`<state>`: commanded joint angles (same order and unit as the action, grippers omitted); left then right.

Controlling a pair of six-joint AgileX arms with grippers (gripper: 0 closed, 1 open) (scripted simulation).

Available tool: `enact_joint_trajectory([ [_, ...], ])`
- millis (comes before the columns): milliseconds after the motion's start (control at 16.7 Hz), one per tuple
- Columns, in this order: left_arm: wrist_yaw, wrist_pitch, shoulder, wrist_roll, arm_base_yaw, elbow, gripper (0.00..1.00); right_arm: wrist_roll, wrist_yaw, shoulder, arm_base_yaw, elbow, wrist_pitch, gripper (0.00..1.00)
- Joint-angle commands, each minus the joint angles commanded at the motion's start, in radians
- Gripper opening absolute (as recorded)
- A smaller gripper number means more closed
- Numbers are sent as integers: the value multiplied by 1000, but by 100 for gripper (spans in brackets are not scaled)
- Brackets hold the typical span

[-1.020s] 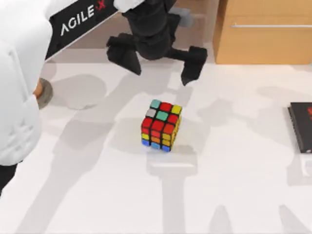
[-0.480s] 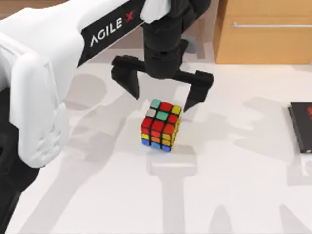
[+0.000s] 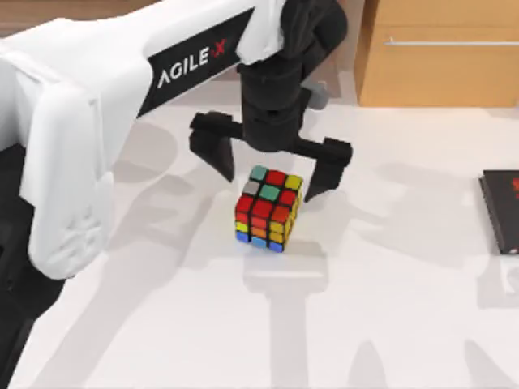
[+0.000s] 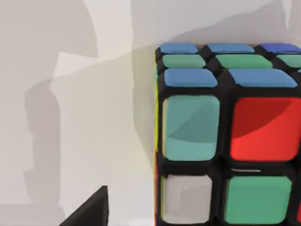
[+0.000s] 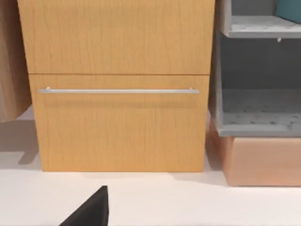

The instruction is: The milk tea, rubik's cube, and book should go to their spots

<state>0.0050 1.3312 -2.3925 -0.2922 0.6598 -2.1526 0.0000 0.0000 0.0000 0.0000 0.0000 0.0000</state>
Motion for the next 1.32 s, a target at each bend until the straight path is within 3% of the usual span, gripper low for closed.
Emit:
enact_joint_trajectory([
  [240, 0, -106, -1, -1, 1, 104, 100, 0, 0, 0, 0, 0, 0, 100],
  [480, 0, -110, -1, -1, 1, 109, 100, 0, 0, 0, 0, 0, 0, 100],
  [1260, 0, -110, -1, -1, 1, 109, 2, 0, 0, 0, 0, 0, 0, 100],
  [1320, 0, -110, -1, -1, 1, 109, 0, 0, 0, 0, 0, 0, 0, 100],
])
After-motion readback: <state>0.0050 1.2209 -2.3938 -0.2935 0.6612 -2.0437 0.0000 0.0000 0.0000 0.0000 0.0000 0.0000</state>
